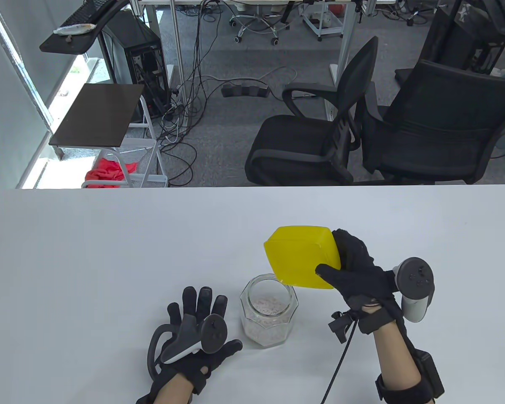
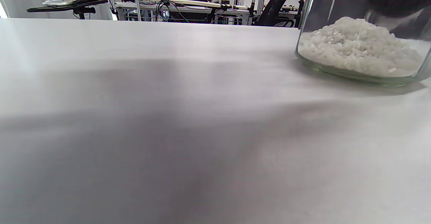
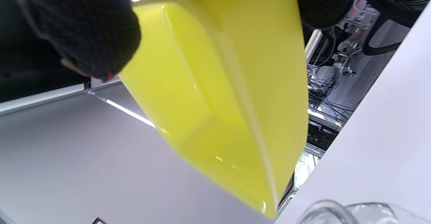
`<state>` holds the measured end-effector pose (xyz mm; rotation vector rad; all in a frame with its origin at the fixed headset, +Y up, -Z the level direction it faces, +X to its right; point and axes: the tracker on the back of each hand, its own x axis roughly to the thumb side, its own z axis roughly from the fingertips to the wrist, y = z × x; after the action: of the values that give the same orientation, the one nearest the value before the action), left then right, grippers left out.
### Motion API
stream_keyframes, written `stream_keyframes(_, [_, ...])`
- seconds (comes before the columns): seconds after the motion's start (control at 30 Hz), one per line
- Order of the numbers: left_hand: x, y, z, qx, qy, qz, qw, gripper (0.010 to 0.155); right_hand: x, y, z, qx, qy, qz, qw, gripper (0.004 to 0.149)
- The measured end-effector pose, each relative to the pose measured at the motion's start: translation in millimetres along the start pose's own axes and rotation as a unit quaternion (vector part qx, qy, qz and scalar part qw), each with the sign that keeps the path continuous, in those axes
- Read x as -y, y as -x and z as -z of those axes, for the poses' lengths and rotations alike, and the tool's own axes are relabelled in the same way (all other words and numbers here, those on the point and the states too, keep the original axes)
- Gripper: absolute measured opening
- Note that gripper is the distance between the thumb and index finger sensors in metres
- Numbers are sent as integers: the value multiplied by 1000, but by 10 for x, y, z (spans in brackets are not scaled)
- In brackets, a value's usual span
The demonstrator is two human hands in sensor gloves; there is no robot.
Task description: Pour rice from plastic food container into glass jar
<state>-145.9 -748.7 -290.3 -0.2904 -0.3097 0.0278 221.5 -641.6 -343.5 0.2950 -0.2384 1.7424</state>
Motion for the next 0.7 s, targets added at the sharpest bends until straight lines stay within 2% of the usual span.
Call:
stream_keyframes(0.13, [0, 0, 1, 1, -1, -1, 1000, 100, 218, 178, -7, -61, 38, 39, 997, 85])
stream_keyframes(0.2, [1, 0, 2, 1, -1, -1, 1000, 100, 365, 311, -29, -114, 65, 48, 990, 84])
stream_keyframes(0.43, [8, -10, 6, 4, 0, -1, 1000, 100, 695, 728, -117, -218, 100, -7, 971, 82])
stream_keyframes(0.7, [20, -22, 8, 5, 5, 1, 1000, 100, 812, 1191, -277, -300, 124, -35, 945, 79])
